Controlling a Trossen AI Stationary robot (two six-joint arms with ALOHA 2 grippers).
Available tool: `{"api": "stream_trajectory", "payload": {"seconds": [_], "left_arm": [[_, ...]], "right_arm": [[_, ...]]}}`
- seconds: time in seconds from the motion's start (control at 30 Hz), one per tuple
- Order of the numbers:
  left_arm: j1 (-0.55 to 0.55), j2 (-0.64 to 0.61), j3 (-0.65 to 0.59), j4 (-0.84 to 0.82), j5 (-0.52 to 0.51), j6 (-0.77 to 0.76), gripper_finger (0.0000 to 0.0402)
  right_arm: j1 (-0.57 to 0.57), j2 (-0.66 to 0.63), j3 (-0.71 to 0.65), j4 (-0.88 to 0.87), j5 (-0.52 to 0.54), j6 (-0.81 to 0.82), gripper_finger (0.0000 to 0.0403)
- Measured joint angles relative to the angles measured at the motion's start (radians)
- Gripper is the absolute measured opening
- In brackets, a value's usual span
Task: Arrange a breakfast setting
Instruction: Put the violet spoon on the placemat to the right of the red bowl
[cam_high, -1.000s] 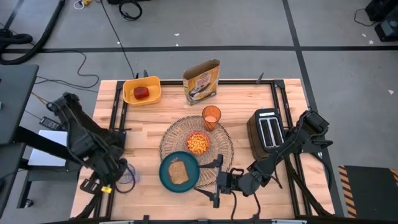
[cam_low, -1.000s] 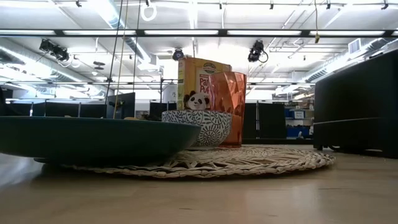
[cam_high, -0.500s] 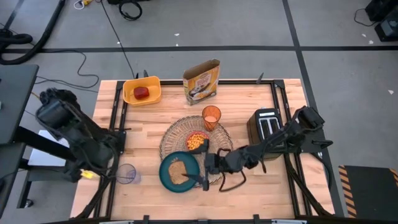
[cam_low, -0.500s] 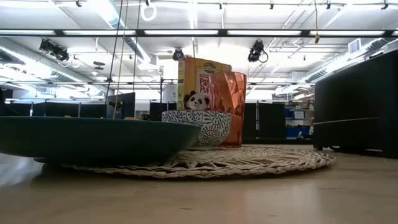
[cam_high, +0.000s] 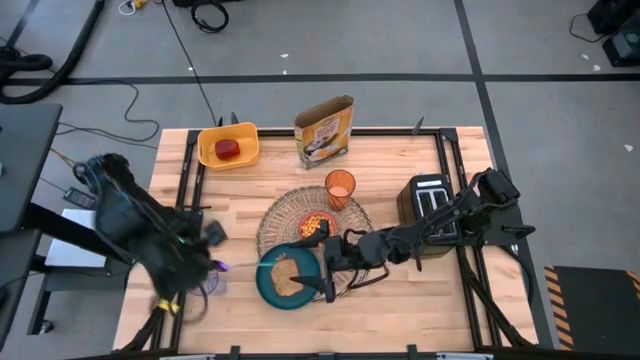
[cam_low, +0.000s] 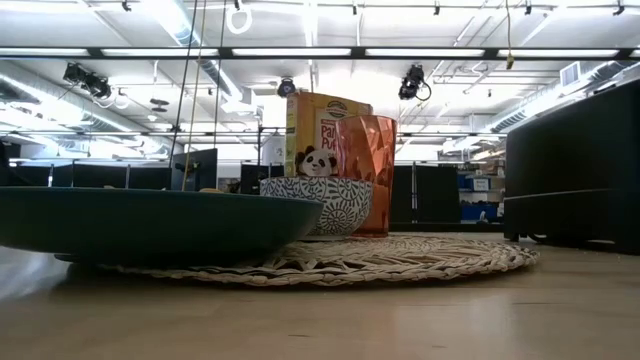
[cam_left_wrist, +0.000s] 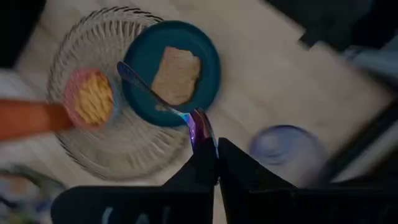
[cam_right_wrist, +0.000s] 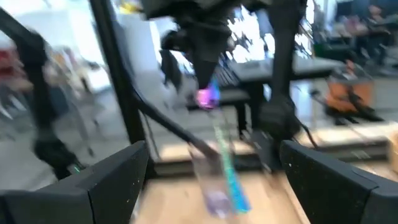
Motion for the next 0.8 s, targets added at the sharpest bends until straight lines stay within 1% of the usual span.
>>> {"api": "stream_trajectory", "payload": {"seconds": [0.1,0.2,0.3,0.4,0.47,0.53,0.6,0.73,0.8], "left_arm": [[0.013,0.039,-0.094,0.092,-0.089,0.12,0.0012],[0.021,0.053,-0.202,0.171,-0.239,0.185,0.0012],[0.037,0.055,-0.323,0.293,-0.323,0.266,0.0012],[0.053,0.055,-0.425,0.458,-0.356,0.377,0.0012],[0.058,0.055,-0.475,0.567,-0.4,0.445,0.0012],[0.064,0.056,-0.518,0.677,-0.455,0.514,0.0012],[0.083,0.066,-0.551,0.766,-0.459,0.565,0.0012],[0.127,0.099,-0.6,0.835,-0.463,0.618,0.0012],[0.145,0.119,-0.612,0.86,-0.485,0.653,0.0011]], "right_arm": [[0.002,0.0,0.0,-0.127,0.072,-0.036,0.0373],[0.005,0.0,0.0,-0.271,0.146,-0.049,0.037],[0.005,0.0,0.0,-0.321,0.171,-0.031,0.0359],[0.006,0.0,0.0,-0.326,0.173,-0.092,0.0342],[0.006,0.0,0.0,-0.351,0.164,-0.115,0.0329],[0.001,0.0,-0.003,-0.386,0.157,-0.106,0.0314],[-0.006,0.0,-0.014,-0.389,0.133,-0.085,0.0299],[-0.018,0.0,-0.042,-0.395,0.091,-0.054,0.0272],[-0.021,0.0,-0.059,-0.395,0.082,-0.051,0.0259]]}}
